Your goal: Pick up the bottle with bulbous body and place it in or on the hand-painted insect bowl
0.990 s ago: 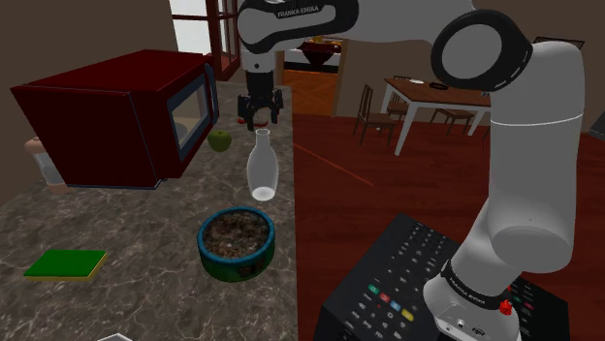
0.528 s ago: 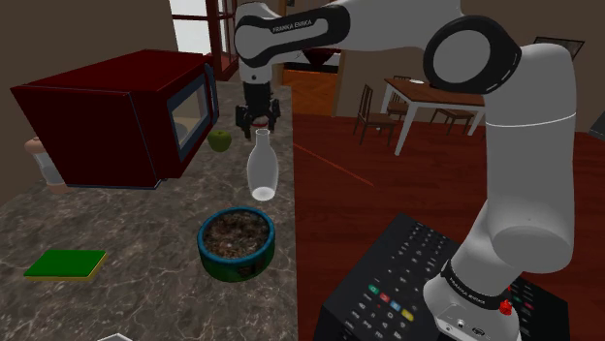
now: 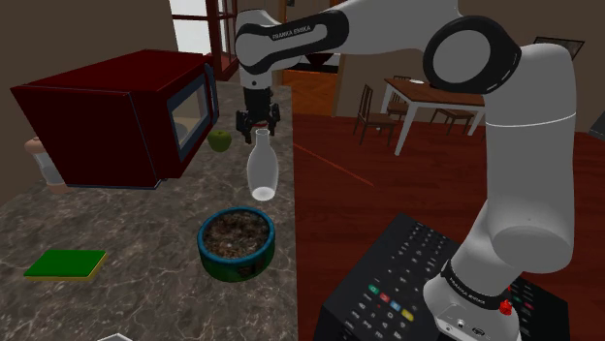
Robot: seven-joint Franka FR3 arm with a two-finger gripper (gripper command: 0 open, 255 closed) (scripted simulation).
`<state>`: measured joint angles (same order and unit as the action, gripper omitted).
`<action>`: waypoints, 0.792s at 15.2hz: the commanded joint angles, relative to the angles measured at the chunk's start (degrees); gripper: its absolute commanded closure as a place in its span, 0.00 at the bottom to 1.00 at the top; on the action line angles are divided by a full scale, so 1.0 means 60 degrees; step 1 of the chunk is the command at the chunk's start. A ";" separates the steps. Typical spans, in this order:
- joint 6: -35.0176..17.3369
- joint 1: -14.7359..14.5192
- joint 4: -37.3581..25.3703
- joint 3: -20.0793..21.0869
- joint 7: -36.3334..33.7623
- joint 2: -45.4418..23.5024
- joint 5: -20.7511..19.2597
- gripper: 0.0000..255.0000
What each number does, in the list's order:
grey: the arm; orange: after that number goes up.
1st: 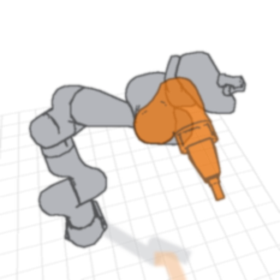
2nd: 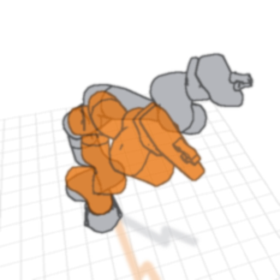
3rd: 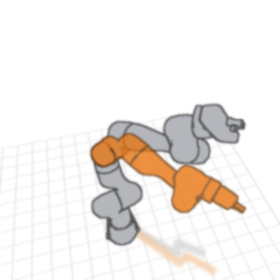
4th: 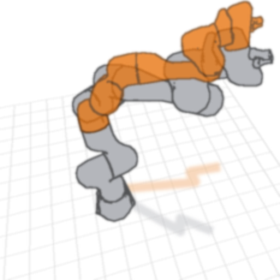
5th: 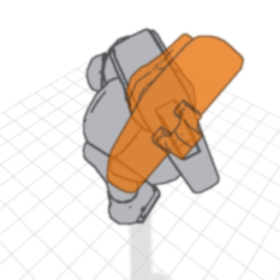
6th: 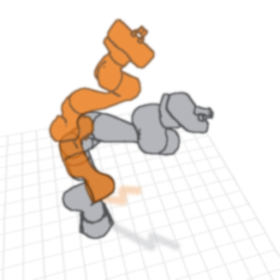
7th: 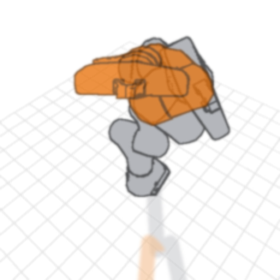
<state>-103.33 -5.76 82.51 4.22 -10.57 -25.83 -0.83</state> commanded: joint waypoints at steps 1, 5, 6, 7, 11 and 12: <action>0.0000 0.0000 0.0000 0.0000 0.0000 0.0000 0.0000 0.00; 0.0000 0.0000 0.0000 0.0000 0.0000 0.0000 0.0000 1.00; 0.0000 0.0000 0.0000 0.0000 0.0000 0.0000 0.0000 1.00; 0.0000 0.0000 -0.0001 0.0000 0.0000 -0.0001 0.0000 1.00; -0.0002 0.0000 0.0003 0.0000 0.0000 0.0001 0.0000 1.00; 0.0116 -0.0001 -0.0096 0.0001 0.0000 0.0021 0.0002 1.00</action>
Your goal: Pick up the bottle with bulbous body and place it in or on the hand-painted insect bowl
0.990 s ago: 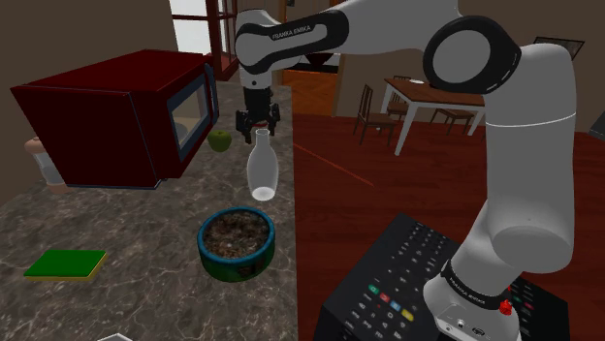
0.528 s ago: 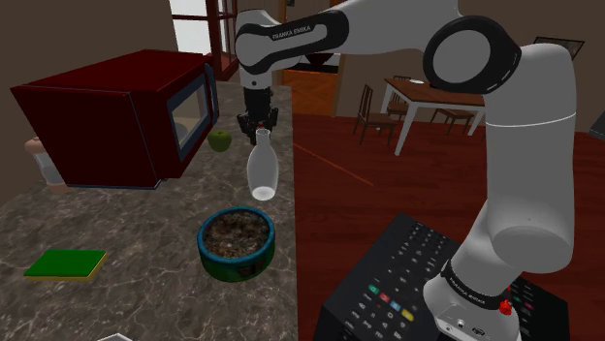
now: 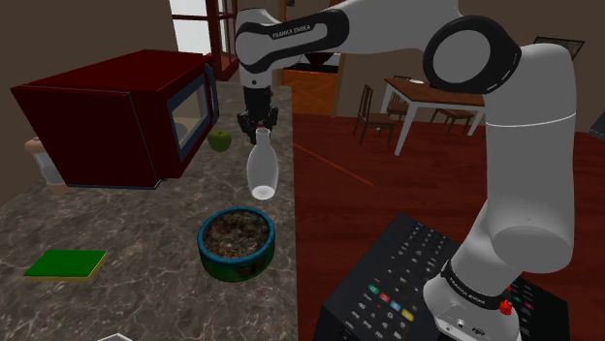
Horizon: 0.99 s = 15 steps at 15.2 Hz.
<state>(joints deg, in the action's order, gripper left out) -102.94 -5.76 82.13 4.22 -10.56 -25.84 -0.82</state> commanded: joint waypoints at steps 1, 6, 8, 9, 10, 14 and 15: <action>0.0171 -0.0002 -0.0133 0.0003 -0.0002 0.0042 0.0003 1.00; 0.0789 -0.0009 -0.0705 0.0007 -0.0005 0.0088 0.0007 1.00; 0.1044 -0.0013 -0.0959 0.0008 -0.0007 0.0090 0.0007 1.00; 0.1174 -0.0015 -0.1092 0.0009 -0.0008 0.0087 0.0007 1.00; 0.1306 -0.0018 -0.1230 0.0010 -0.0009 0.0081 0.0007 1.00; 0.1850 -0.0030 -0.1829 0.0012 -0.0015 0.0026 0.0003 1.00; 0.1991 -0.0033 -0.1993 0.0012 -0.0016 0.0004 0.0002 1.00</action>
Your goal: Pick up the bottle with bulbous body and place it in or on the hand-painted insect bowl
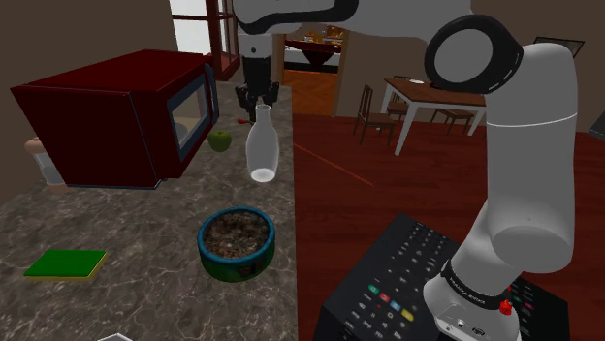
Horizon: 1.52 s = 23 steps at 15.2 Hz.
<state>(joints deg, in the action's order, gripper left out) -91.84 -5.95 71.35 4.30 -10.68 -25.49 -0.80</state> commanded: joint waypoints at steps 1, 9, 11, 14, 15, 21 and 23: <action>0.0285 -0.0006 -0.0367 -0.0001 0.0001 -0.0082 -0.0004 1.00; 0.1546 -0.0052 -0.2009 0.0000 -0.0014 -0.0463 -0.0029 1.00; 0.1909 -0.0070 -0.2535 -0.0001 -0.0019 -0.0625 -0.0039 1.00; 0.2520 -0.0105 -0.3476 -0.0003 -0.0025 -0.0955 -0.0060 1.00; 0.2751 -0.0120 -0.3852 -0.0005 -0.0027 -0.1100 -0.0069 1.00; 0.3030 -0.0629 -0.3527 0.0159 -0.0704 -0.0485 -0.0050 1.00; 0.3094 -0.0885 -0.3305 0.0249 -0.1055 -0.0193 -0.0037 1.00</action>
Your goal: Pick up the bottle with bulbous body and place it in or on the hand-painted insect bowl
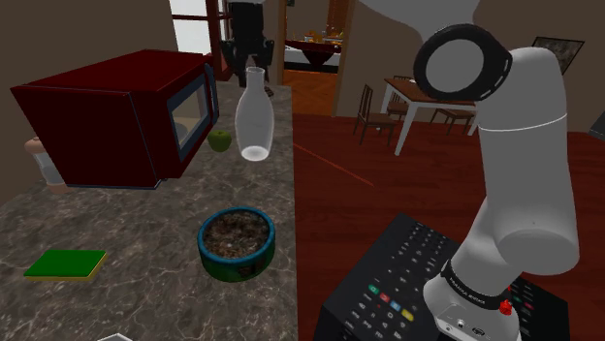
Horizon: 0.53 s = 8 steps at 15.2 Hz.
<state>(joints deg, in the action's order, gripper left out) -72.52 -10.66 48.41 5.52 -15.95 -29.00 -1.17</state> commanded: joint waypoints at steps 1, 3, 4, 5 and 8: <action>-0.0076 -0.0233 0.0584 0.0092 -0.0356 0.0512 0.0030 1.00; 0.0056 -0.0502 0.0633 0.0189 -0.0723 0.0700 0.0037 1.00; 0.0136 -0.0640 0.0617 0.0241 -0.0911 0.0769 0.0038 1.00; 0.0227 -0.0782 0.0575 0.0291 -0.1101 0.0822 0.0039 1.00; 0.0561 -0.1226 0.0276 0.0453 -0.1687 0.0873 0.0024 1.00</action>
<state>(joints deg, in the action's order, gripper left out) -68.92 -17.26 48.62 7.91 -24.85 -24.98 -1.12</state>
